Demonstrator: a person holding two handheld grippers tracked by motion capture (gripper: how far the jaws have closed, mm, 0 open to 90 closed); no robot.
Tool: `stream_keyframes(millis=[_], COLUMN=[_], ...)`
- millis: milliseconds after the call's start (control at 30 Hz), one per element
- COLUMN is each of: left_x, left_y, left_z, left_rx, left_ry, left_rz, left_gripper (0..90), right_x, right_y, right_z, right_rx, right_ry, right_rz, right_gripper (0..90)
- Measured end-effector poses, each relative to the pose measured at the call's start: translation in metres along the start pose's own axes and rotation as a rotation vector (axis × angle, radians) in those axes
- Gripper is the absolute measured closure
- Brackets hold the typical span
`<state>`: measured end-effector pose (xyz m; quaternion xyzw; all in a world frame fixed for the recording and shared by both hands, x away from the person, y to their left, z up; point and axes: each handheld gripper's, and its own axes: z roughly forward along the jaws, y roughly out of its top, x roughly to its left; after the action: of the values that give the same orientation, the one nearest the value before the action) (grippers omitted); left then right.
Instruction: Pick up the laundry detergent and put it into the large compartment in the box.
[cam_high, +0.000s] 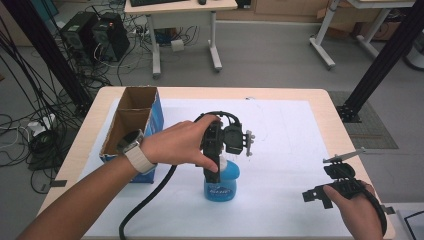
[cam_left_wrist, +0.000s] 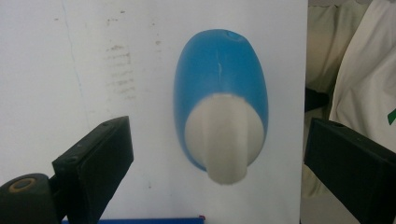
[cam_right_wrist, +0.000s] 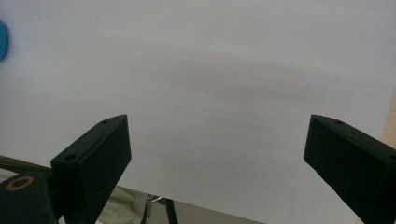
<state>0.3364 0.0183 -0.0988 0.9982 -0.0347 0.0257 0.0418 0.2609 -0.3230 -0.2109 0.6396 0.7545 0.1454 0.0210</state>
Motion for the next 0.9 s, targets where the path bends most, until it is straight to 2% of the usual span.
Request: stream_keyframes(millis=[400, 900], left_x=[0.001, 0.006], left_y=[0.008, 0.011], left_z=[0.027, 0.048], left_rx=[0.015, 0.03], left_ry=[-0.007, -0.03], left_rz=[-0.01, -0.01], left_gripper=[9.2, 11.2], right_x=[-0.003, -0.006], right_y=[0.0, -0.002], right_z=[0.004, 0.008], right_rx=[0.004, 0.004], right_ry=[0.011, 0.02], right_rz=[0.008, 0.013], right_gripper=[7.3, 7.3])
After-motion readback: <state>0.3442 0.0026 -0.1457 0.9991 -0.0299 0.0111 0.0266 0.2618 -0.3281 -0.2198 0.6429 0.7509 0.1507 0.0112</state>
